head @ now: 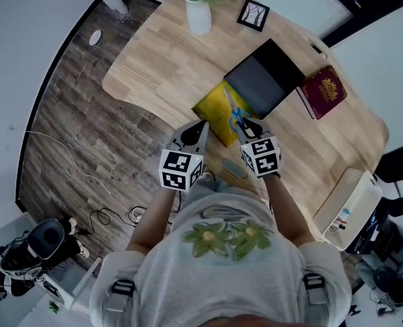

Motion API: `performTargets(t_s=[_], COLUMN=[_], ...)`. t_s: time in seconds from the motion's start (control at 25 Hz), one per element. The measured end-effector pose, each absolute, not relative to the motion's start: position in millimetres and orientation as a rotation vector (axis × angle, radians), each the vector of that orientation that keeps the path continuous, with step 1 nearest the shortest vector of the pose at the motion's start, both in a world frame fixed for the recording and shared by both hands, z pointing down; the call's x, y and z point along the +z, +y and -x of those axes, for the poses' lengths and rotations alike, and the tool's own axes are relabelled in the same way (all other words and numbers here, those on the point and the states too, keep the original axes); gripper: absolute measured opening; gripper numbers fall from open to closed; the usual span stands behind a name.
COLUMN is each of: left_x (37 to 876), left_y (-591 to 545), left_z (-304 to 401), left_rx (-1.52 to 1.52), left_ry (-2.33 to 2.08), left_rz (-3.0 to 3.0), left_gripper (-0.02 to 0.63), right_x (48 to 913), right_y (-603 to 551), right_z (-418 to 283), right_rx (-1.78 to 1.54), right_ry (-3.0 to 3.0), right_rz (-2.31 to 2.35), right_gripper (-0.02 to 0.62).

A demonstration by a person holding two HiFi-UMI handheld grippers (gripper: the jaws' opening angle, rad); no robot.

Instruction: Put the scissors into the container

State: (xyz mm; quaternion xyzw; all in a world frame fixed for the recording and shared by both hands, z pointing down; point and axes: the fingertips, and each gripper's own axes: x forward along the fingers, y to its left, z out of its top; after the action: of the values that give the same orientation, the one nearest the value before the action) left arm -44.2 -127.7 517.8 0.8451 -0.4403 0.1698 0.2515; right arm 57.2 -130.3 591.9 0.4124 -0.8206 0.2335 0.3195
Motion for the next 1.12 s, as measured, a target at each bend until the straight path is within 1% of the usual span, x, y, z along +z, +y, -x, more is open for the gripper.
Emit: performTargets(t_s=[1.12], left_x=[531], left_y=[-136], left_z=[47], left_rx=[0.513], left_ry=[-1.186], left_rz=[-2.263], left_gripper=[0.006], right_x=[635], right_y=[-133], right_z=[-50], right_rx=[0.676], right_ry=[-2.089], right_rz=[-1.001], right_gripper=[0.081])
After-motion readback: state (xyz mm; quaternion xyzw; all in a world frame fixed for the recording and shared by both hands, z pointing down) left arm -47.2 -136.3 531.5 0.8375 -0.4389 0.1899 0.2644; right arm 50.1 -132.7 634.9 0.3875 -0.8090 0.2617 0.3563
